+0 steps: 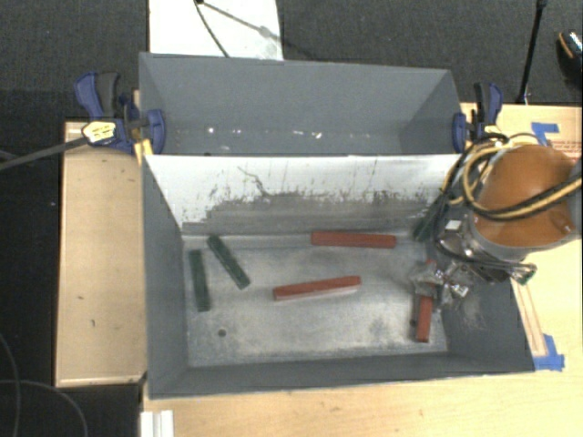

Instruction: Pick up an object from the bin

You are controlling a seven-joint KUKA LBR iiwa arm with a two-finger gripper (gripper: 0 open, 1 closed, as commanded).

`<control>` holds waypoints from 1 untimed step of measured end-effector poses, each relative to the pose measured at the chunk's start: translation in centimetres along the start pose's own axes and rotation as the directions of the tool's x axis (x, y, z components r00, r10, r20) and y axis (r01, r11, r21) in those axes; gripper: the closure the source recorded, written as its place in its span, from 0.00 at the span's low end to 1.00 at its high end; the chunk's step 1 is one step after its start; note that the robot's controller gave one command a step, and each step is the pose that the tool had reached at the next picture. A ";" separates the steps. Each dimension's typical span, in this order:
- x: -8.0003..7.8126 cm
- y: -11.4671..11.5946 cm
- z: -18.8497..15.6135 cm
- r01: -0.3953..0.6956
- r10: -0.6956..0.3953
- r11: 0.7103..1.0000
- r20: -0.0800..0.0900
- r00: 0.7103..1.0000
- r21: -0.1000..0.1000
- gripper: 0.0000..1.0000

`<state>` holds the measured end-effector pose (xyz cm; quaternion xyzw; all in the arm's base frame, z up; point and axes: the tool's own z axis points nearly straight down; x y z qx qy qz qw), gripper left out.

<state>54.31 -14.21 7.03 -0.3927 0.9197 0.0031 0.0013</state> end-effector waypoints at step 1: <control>-1.7 -1.7 -14.5 -0.014 0.014 1.000 0.002 1.000 0.014 1.00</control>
Offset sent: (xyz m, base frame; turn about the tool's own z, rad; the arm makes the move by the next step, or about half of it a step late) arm 0.0216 -0.0004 0.1394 0.0067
